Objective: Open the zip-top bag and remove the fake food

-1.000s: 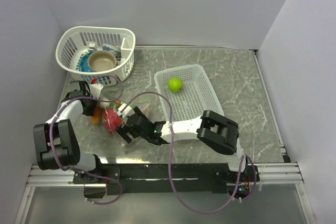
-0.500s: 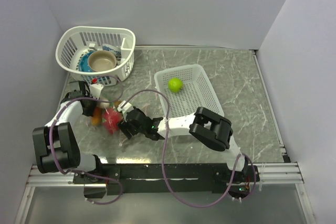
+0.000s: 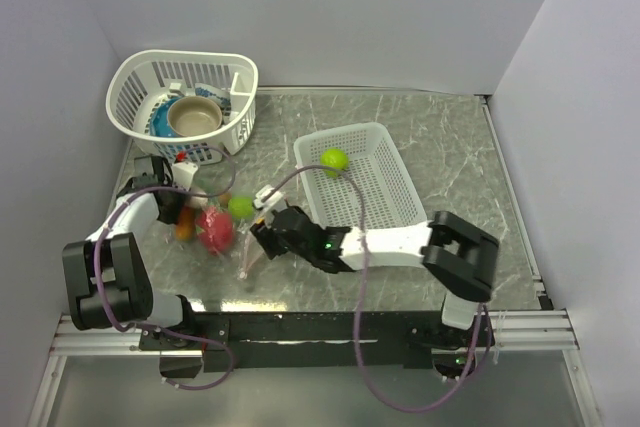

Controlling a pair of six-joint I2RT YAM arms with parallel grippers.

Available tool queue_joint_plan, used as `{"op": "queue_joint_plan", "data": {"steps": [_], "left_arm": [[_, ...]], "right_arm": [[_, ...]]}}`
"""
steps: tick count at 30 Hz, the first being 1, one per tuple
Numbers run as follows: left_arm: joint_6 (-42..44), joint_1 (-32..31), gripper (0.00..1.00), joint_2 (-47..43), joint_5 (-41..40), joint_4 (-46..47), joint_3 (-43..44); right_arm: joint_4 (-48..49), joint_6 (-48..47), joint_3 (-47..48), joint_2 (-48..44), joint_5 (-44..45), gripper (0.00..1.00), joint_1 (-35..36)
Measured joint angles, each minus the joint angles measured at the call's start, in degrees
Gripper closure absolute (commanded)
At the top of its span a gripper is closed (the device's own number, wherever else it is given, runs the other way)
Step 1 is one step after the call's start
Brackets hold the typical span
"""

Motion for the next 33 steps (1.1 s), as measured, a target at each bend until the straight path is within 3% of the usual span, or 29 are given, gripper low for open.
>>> {"op": "queue_joint_plan", "data": {"steps": [4,5,8,16,18,19,20,23,28,33], "left_arm": [[-1.03,-0.04,0.99,0.02,0.90,-4.31,4.52],[-1.55,-0.07,0.99,0.00,1.68,-5.44,6.29],[-3.85,-0.92,0.99,-0.33,5.05,-10.38,13.46],[-10.58,-11.82,0.99,-6.51,13.60,-22.91,28.11],[-11.50,-12.79,0.99,-7.28,15.17,-25.24,31.12],[-12.09,-13.00,0.99,-7.65,15.80,-26.45,32.54],[-12.41,-13.07,0.99,-7.89,16.22,-27.15,33.31],[-13.25,-13.25,0.99,-8.66,17.05,-29.51,34.62],[-13.60,-13.35,0.99,-9.97,16.17,-30.53,33.53],[-13.11,-13.40,0.99,-12.35,10.43,-26.23,23.89]], "right_arm": [[-1.79,-0.07,-5.57,-9.97,4.98,0.70,0.00],[-2.51,-0.07,-6.75,-12.17,6.71,0.77,0.00],[-4.50,0.24,-9.68,-17.44,12.09,0.86,-0.87],[-8.28,6.49,-12.09,-21.84,21.94,0.83,-16.81],[-9.44,7.56,-11.98,-21.38,23.65,0.75,-18.67],[-10.12,8.17,-11.74,-20.90,24.28,0.64,-19.04],[-10.86,8.79,-11.34,-20.11,24.65,0.37,-19.26],[-13.22,10.73,-9.29,-16.98,24.79,0.00,-19.82],[-15.45,12.13,-8.68,-15.56,24.37,0.00,-19.98],[-15.45,10.25,-9.18,-18.73,25.33,0.00,-16.87]]}}
